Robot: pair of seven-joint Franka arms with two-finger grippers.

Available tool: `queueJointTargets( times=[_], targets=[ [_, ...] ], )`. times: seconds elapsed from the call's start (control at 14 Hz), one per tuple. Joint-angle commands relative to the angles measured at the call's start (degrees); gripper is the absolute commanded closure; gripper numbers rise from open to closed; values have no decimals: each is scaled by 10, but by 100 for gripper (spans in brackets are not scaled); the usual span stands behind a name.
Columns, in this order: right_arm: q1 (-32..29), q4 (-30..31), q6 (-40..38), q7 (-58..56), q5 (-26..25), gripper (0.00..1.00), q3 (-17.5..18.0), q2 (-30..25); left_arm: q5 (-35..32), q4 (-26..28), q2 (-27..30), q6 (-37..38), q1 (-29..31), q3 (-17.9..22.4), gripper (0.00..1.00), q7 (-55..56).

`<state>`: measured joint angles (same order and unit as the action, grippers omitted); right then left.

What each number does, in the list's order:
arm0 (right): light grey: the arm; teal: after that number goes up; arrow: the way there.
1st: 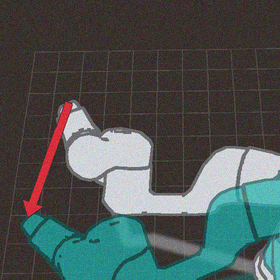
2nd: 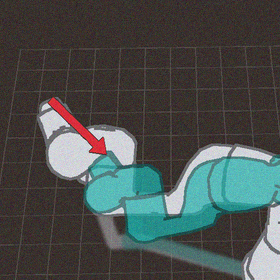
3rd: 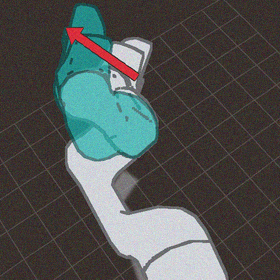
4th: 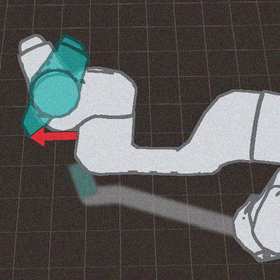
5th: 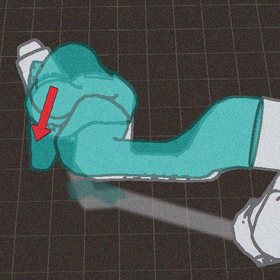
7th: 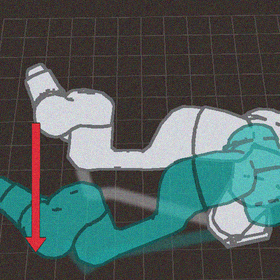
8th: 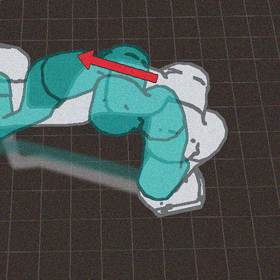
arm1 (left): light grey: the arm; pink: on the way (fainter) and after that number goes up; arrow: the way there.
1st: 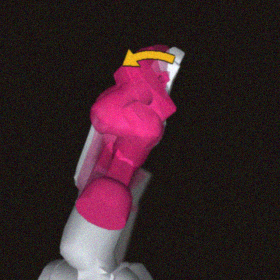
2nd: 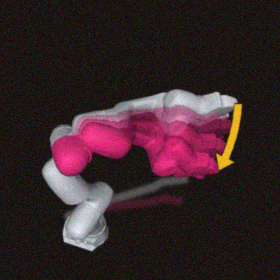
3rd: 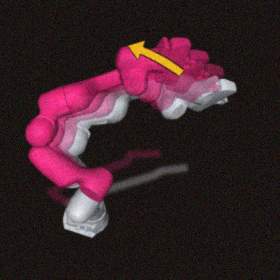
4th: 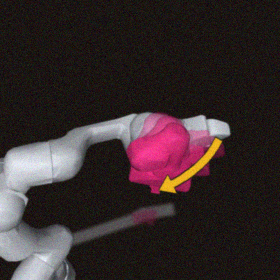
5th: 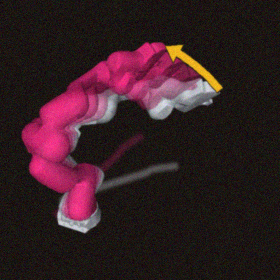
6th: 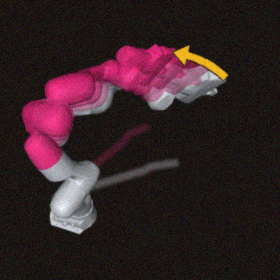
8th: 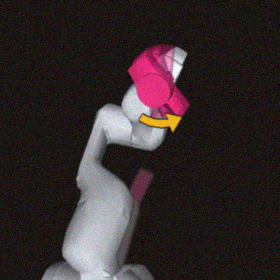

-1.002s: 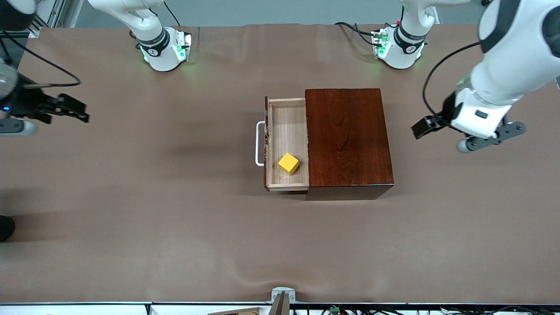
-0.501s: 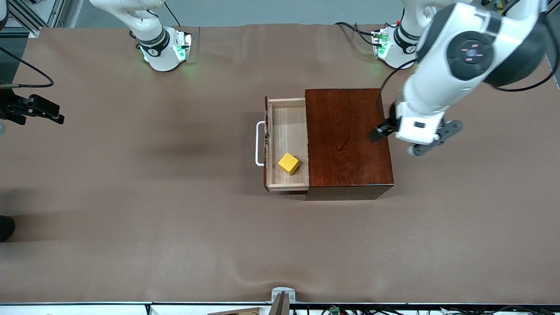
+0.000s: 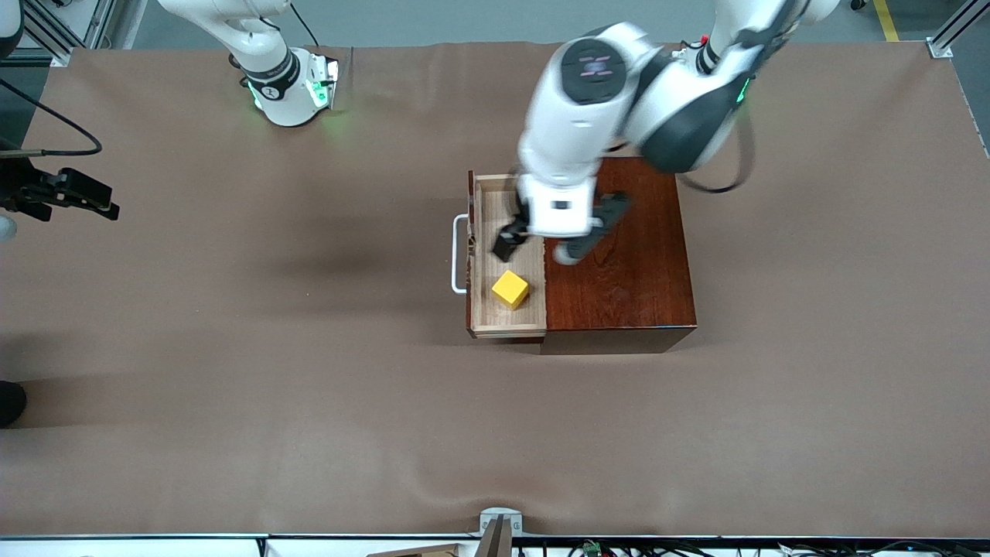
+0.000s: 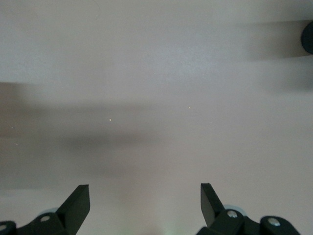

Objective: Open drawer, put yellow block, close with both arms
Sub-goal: 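Lower the left gripper against the drawer front beside the handle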

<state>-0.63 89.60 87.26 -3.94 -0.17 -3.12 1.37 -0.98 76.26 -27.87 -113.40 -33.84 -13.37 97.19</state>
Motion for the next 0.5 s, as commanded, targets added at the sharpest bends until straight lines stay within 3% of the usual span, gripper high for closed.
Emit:
queueJointTargets(
  times=[0.0, 0.43],
  targets=[
    [-8, 5, 2, 9, -4, 0, 7, -13, -15, -30, -36, -35, -25, 8, 0, 89],
    [-7, 0, 8, 9, -2, 0, 7, -12, -16, -29, -82, -50, -61, 7, 0, 300]
  ],
)
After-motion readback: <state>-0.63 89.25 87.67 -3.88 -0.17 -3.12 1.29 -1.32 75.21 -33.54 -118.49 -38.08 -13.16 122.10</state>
